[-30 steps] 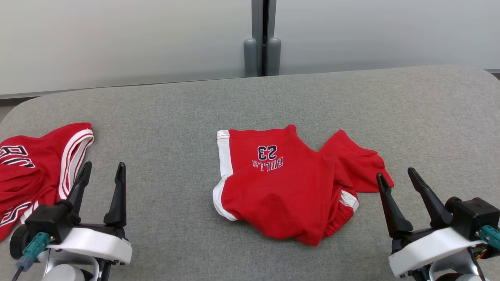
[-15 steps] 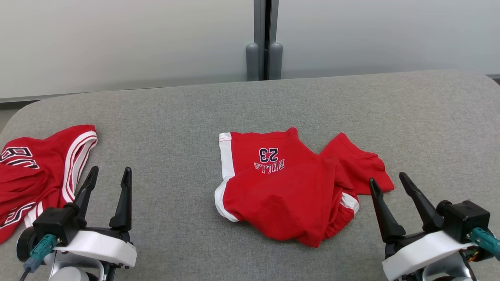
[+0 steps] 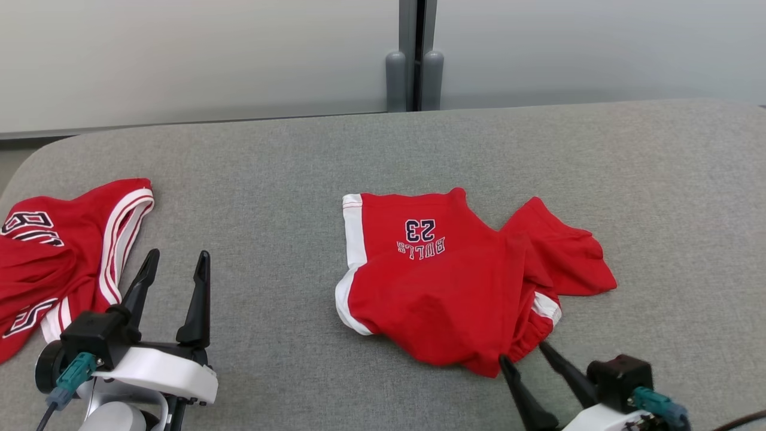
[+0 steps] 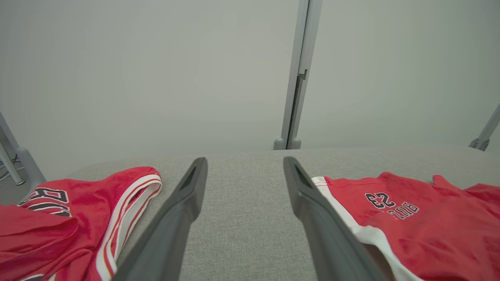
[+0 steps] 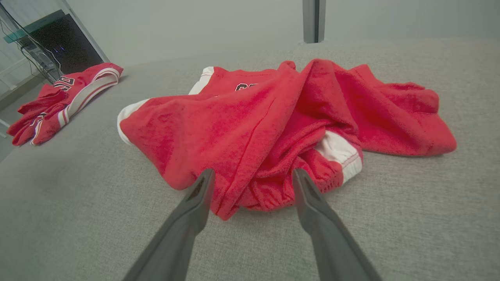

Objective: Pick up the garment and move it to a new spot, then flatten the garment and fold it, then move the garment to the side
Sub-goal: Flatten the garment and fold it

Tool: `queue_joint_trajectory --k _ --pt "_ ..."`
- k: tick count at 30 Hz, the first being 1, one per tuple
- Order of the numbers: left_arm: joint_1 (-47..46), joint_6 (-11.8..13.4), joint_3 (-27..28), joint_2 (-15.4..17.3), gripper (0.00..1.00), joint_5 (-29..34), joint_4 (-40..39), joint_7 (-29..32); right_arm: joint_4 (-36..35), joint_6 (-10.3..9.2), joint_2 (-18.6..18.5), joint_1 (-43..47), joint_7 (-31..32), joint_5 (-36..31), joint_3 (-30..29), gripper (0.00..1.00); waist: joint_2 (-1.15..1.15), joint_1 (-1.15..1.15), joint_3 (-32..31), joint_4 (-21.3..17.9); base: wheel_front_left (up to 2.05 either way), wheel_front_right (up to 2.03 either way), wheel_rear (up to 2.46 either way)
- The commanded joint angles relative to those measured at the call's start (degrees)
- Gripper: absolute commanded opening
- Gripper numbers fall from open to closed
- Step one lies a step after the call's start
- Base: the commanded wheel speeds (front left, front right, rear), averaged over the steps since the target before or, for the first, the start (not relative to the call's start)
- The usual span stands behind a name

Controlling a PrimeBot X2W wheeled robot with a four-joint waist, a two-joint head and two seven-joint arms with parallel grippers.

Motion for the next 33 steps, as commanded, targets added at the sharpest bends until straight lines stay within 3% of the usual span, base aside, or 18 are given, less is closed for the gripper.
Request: queue_joint_trajectory --k 1,6,7,9,14,23,33 --pt "-1.04 -0.17 -0.06 -0.12 1.0 0.19 0.11 -0.2 1.14 0.0 -0.53 0.47 0.07 0.36 0.85 1.0 0.0 0.0 0.66 0.47 0.0 0.0 0.0" --pt "-2.21 -0.4 -0.06 -0.76 1.0 0.72 0.44 -0.23 5.6 0.0 -0.73 -1.77 -1.35 0.43 3.55 1.0 0.0 0.0 2.12 0.83 0.0 0.0 0.0" --pt "-2.43 -0.5 -0.03 -0.83 1.0 0.75 0.56 -0.23 6.4 0.0 -0.82 -2.21 -1.53 0.09 3.77 0.6 0.0 0.0 2.3 0.86 0.0 0.0 0.0" --pt "-2.92 -0.7 0.03 -1.03 1.0 0.78 0.68 -0.24 7.51 0.0 -0.47 -3.15 -2.05 0.84 4.23 0.0 0.0 0.0 2.64 0.94 0.0 0.0 0.0" --pt "-3.16 -0.92 0.41 -1.52 1.0 1.37 0.88 -0.25 6.94 0.0 -0.78 -5.03 -4.22 1.6 4.67 0.0 0.0 0.0 3.01 0.91 0.0 0.0 0.0" --pt "-4.44 -1.32 1.14 -2.37 1.0 2.8 0.05 -0.26 1.42 0.0 -1.94 -8.38 -4.06 0.95 -1.41 0.0 0.0 0.0 4.59 1.19 0.0 0.0 0.0" --pt "-9.99 -3.16 0.4 -5.52 1.0 4.42 -0.66 -0.26 0.64 0.0 -5.69 -18.21 -0.58 0.4 -8.07 0.0 0.0 0.0 11.21 6.05 0.0 0.0 0.0"
